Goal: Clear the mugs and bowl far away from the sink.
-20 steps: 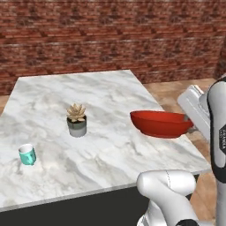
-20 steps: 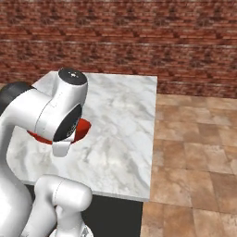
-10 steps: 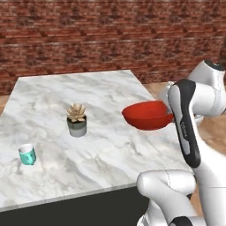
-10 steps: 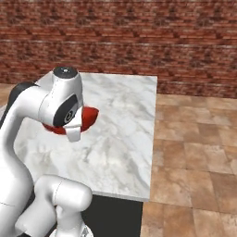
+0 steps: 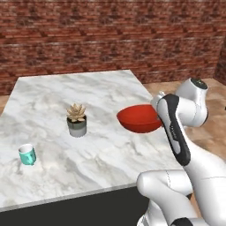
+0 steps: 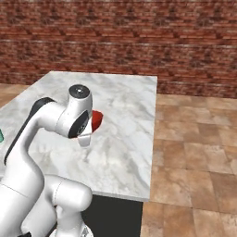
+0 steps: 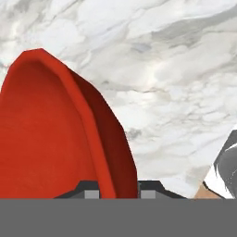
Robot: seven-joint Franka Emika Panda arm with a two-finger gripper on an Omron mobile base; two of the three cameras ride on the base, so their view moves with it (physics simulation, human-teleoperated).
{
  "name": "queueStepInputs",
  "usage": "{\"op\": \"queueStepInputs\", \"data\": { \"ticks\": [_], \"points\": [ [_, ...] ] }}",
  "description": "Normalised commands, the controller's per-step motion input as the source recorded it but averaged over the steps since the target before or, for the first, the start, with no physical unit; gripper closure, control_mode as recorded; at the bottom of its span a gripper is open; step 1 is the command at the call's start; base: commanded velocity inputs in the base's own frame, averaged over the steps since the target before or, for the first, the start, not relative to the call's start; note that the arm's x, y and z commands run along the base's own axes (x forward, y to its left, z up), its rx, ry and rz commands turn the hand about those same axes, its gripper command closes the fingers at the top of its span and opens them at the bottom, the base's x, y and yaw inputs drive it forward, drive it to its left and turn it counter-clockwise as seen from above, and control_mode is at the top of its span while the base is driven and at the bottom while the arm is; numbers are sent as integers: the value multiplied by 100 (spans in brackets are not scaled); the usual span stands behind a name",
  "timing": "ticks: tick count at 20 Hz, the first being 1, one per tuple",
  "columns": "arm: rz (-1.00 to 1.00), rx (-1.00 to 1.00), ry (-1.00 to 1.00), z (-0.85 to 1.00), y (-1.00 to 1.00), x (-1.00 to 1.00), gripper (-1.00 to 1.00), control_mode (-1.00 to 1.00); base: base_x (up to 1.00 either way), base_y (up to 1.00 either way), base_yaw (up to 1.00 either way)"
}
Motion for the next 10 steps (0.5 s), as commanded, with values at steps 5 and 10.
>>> {"op": "queueStepInputs", "data": {
  "ticks": [5, 10],
  "points": [
    [0, 7, 5, -37, -4, 83, 100, -100, 0, 0, 0],
    [0, -2, -14, -45, 0, 57, 100, -100, 0, 0, 0]
  ]
}}
